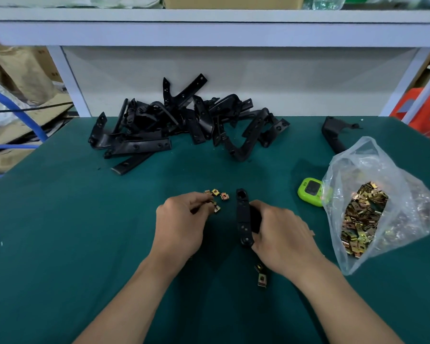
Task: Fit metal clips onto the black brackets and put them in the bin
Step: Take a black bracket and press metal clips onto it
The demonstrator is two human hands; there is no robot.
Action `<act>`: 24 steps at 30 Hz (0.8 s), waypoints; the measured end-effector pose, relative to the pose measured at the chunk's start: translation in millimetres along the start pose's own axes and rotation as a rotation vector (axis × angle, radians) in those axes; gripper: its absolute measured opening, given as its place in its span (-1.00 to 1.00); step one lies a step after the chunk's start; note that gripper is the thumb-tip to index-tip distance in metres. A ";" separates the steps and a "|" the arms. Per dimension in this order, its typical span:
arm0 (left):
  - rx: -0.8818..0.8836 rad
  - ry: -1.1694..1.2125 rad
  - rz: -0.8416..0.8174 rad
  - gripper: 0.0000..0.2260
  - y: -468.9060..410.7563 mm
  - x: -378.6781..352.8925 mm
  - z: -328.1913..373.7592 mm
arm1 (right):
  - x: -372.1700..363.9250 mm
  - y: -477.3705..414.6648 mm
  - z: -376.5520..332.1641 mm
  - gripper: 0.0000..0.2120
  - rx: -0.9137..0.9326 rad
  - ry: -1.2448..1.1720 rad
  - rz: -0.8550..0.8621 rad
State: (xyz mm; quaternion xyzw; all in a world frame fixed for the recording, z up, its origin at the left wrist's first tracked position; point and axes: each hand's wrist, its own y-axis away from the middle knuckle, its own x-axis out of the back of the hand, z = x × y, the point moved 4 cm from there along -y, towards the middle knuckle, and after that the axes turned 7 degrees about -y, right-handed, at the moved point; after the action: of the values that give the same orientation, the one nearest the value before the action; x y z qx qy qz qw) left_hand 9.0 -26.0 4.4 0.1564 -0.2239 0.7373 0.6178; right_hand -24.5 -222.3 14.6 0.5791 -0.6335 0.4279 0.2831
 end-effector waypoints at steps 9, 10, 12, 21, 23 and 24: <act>-0.133 -0.160 0.040 -0.83 2.8 4.7 2.1 | 2.7 0.0 -0.2 -0.76 0.032 -0.027 -0.035; -0.190 -0.234 0.068 -0.81 2.4 6.6 2.6 | 2.8 0.3 -0.3 -0.76 0.033 -0.031 -0.035; -0.269 -0.433 0.133 -0.80 0.0 10.7 2.1 | 2.7 0.9 -0.6 -0.76 0.036 -0.033 -0.035; -0.476 -0.666 -0.060 -0.78 -6.9 -8.5 7.3 | 2.6 1.4 -3.3 -0.74 0.026 -0.038 -0.034; -0.467 -0.640 -0.035 -0.85 -9.6 -7.7 5.8 | 2.3 0.9 -3.1 -0.74 0.022 -0.038 -0.039; -0.453 -0.623 -0.018 -0.89 -10.6 -6.4 5.7 | 1.9 0.6 -3.2 -0.75 0.023 -0.041 -0.044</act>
State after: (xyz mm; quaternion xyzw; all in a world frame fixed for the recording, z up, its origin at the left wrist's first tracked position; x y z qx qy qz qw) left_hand 20.3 -32.9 7.5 0.2346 -0.5567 0.5808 0.5456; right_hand -25.9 -220.5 17.6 0.6048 -0.6214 0.4167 0.2727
